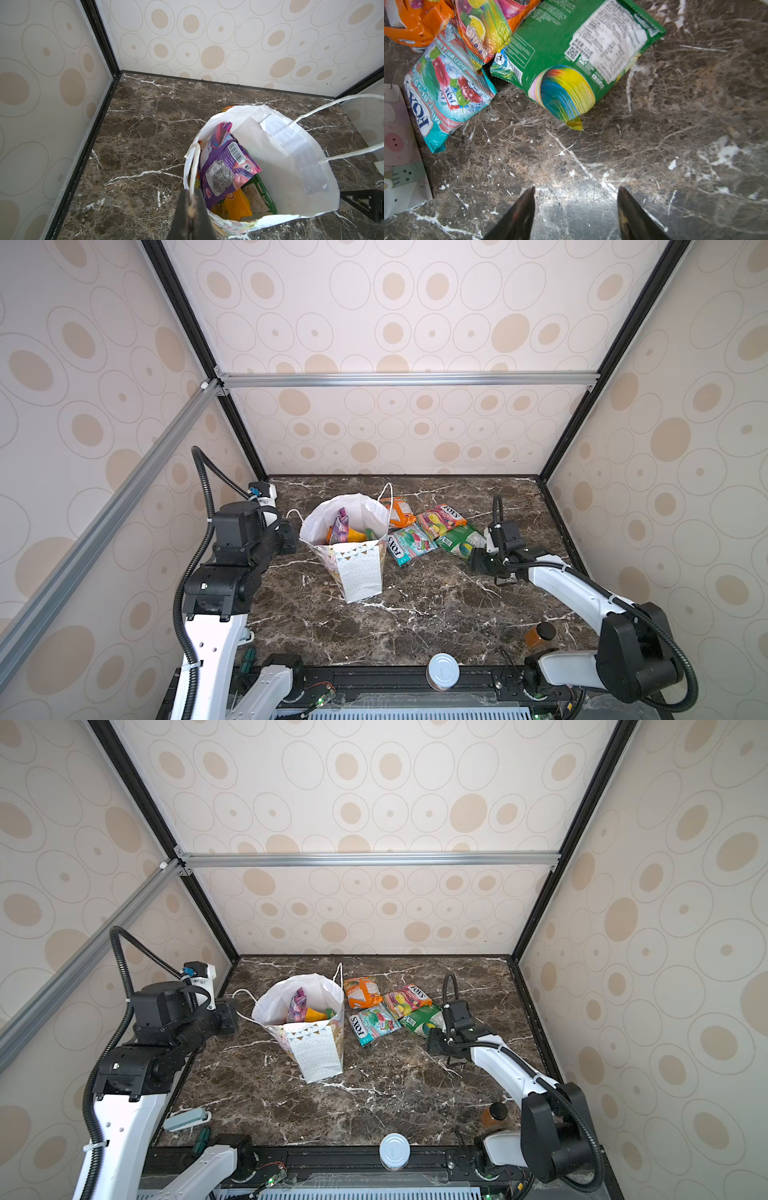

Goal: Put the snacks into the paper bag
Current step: 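Lower the open right gripper toward the green chip packet's end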

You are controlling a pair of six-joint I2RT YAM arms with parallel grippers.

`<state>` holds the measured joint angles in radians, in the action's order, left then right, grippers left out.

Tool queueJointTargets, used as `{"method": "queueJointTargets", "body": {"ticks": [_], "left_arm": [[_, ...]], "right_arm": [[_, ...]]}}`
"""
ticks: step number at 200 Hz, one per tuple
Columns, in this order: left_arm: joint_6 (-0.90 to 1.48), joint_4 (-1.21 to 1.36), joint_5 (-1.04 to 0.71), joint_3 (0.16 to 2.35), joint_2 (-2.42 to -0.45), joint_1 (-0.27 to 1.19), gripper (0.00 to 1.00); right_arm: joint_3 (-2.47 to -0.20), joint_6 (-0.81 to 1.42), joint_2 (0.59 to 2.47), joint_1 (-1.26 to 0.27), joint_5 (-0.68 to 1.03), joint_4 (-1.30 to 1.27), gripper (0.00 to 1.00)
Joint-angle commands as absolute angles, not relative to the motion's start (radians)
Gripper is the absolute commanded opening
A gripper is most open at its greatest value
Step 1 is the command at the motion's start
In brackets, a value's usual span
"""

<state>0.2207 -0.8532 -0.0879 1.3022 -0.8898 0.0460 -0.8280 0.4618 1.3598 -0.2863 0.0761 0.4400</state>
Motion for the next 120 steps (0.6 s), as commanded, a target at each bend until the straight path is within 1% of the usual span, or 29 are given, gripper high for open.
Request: {"method": "queueJointTargets", "body": {"ticks": [1,120], "left_arm": [[0.214,-0.822,-0.094,1.331,-0.877,0.045,0.00],[0.238,-0.814,-0.088,1.313,-0.858,0.044,0.00]], "right_arm": [[-0.861,0.448,1.398,-0.255,0.109,0.402,0.65],[-0.998,0.394,1.605,-0.236,0.127,0.419,0.66]]}}
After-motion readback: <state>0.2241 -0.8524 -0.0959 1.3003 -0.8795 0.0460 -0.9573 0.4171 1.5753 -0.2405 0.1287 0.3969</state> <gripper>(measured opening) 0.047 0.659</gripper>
